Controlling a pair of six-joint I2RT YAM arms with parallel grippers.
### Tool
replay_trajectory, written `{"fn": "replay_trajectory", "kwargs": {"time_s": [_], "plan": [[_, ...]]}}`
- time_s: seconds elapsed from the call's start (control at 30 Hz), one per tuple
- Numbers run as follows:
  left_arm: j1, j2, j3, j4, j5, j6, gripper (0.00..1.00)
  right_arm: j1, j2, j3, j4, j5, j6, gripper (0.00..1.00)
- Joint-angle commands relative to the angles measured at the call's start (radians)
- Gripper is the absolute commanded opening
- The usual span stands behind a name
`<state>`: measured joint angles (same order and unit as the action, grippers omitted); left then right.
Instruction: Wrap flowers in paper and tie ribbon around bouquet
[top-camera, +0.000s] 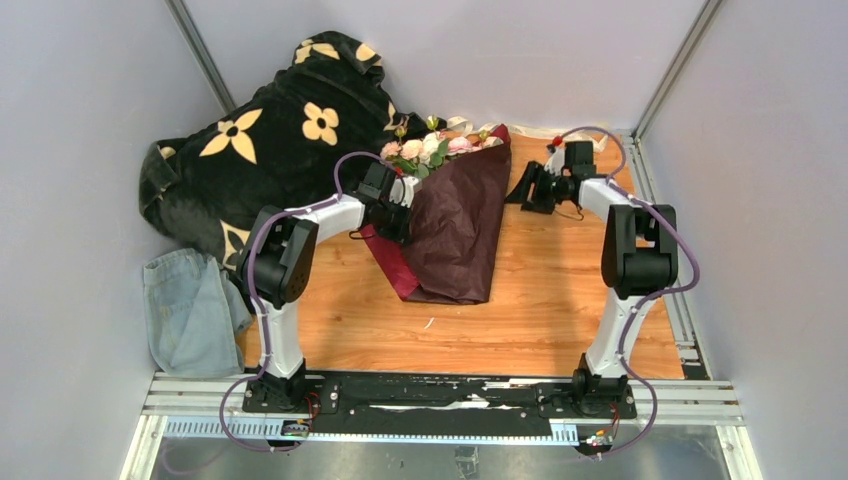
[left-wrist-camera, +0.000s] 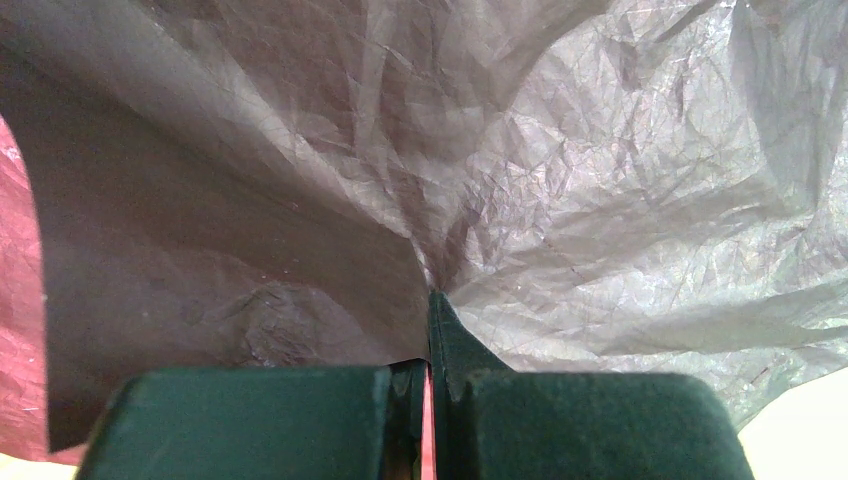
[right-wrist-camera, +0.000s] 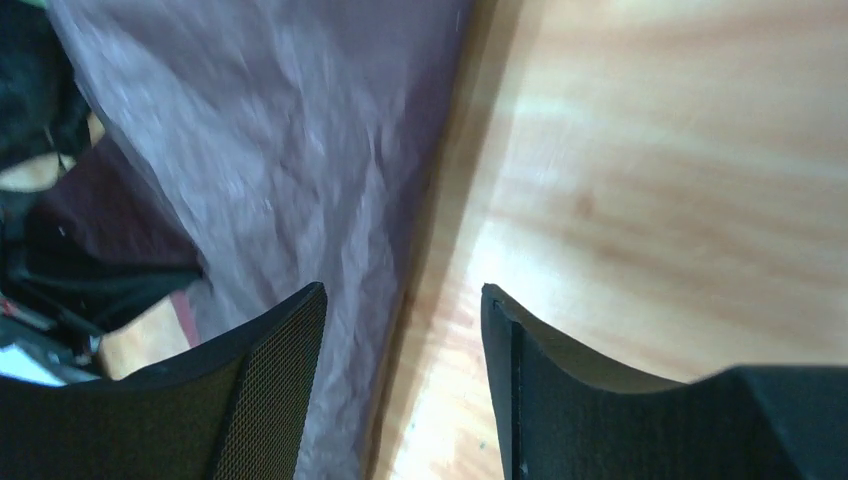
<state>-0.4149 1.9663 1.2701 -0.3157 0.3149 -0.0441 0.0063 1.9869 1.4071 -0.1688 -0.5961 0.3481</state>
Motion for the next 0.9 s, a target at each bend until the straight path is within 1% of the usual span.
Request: {"fn": "replay_trajectory", "kwargs": {"time_s": [0.0,0.13,0.23,0.27,0.3,0.37,0.4,0.43,0.53,0.73,0.8,0.83,0.87], "plan": [[-0.001,0.021,-0.049,-0.035,-0.041,0.012,0.0,0.036,0.008,-0.141,0.027,-0.106,0.022,0.63],[-0.001,0.017,-0.055,-0.031,-0.051,0.013,0.0,0.062,0.057,-0.158,0.077,-0.202,0.041,0.62],[-0.001,0.015,-0.058,-0.03,-0.063,0.016,0.0,0.073,0.075,-0.175,0.156,-0.288,0.095,0.58],[0.0,0.015,-0.059,-0.028,-0.066,0.016,0.0,0.073,0.077,-0.182,0.182,-0.292,0.106,0.52],[-0.001,0.015,-0.059,-0.028,-0.068,0.016,0.0,0.073,0.079,-0.188,0.188,-0.293,0.109,0.42],[-0.001,0.014,-0.058,-0.03,-0.069,0.018,0.0,0.071,0.073,-0.205,0.189,-0.296,0.109,0.16],[-0.001,0.013,-0.057,-0.034,-0.069,0.018,0.0,0.069,0.064,-0.22,0.189,-0.297,0.107,0.07],[-0.001,0.011,-0.056,-0.035,-0.07,0.018,0.0,0.067,0.05,-0.237,0.187,-0.295,0.103,0.01],[-0.004,-0.002,-0.055,-0.039,-0.052,0.014,0.0,0.057,-0.008,-0.287,0.118,-0.253,0.06,0.0],[-0.041,-0.023,-0.058,-0.044,0.004,0.017,0.0,0.022,-0.195,-0.453,-0.005,-0.099,0.002,0.0],[-0.043,-0.014,-0.045,-0.046,0.011,0.009,0.0,0.024,-0.227,-0.48,-0.064,-0.054,-0.014,0.1],[-0.043,-0.008,-0.035,-0.053,0.003,0.01,0.0,0.024,-0.237,-0.478,-0.104,-0.036,-0.028,0.2],[-0.042,-0.004,-0.027,-0.059,-0.012,0.011,0.0,0.026,-0.248,-0.467,-0.149,0.014,-0.047,0.23]]}}
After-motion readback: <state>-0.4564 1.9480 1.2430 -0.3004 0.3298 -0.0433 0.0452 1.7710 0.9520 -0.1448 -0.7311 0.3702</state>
